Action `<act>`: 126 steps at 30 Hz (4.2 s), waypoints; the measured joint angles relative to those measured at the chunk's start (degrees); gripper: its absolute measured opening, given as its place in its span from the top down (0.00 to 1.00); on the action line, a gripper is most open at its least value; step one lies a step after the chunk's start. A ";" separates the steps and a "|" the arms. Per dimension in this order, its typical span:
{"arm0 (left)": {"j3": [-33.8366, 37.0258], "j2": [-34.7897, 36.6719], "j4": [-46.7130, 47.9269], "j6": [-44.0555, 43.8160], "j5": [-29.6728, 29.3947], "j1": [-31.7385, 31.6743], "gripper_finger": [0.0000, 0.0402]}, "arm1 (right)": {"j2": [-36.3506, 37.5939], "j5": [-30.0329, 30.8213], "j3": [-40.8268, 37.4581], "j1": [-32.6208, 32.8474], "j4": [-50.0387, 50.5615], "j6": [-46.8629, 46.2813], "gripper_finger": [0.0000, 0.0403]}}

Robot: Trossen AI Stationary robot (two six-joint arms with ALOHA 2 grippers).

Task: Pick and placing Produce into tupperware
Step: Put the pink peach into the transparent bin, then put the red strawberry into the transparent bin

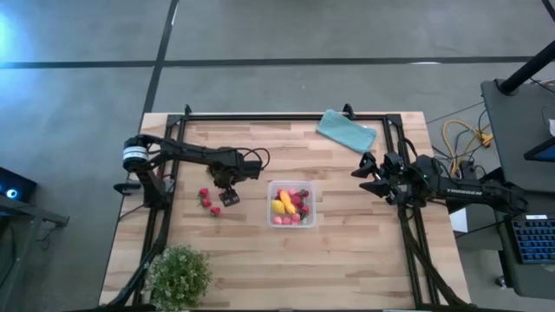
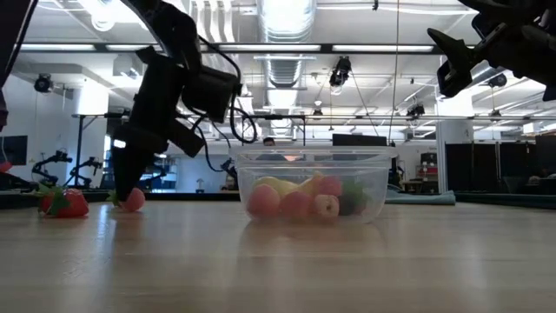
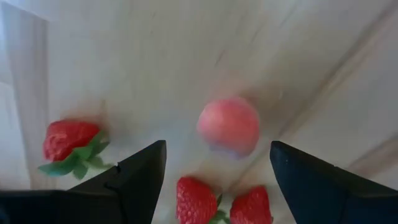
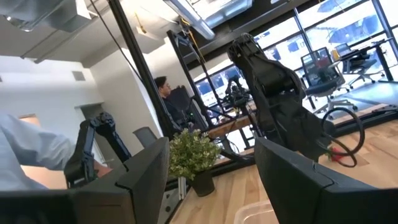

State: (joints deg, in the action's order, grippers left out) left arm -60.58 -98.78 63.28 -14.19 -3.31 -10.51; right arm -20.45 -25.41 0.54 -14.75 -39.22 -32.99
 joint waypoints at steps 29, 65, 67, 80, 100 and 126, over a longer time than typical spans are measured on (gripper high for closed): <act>1.10 -0.13 -9.72 -1.99 0.07 -0.04 0.32 | -0.07 -0.01 0.00 -0.01 0.02 -0.02 0.43; 3.85 0.08 -11.44 6.16 -2.78 -1.50 0.53 | -0.07 -0.01 0.00 0.00 0.00 -0.01 0.43; 3.85 0.07 -11.19 6.18 -2.73 -1.50 0.54 | -0.07 0.00 0.00 -0.02 0.01 -0.01 0.43; 2.44 -0.17 -7.59 5.97 -2.67 -1.50 0.70 | -0.07 0.00 0.00 -0.02 0.00 0.00 0.43; -17.98 -1.10 -31.12 8.73 18.73 5.17 0.70 | -0.08 -0.02 0.00 0.00 0.01 -0.02 0.43; -24.52 -7.00 -5.05 6.27 1.88 5.85 0.30 | -0.20 0.00 0.00 0.00 0.04 0.00 0.43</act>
State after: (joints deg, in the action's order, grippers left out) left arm -85.10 -105.78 58.22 -7.92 -1.43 -4.66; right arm -20.65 -25.41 0.54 -14.74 -39.18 -32.99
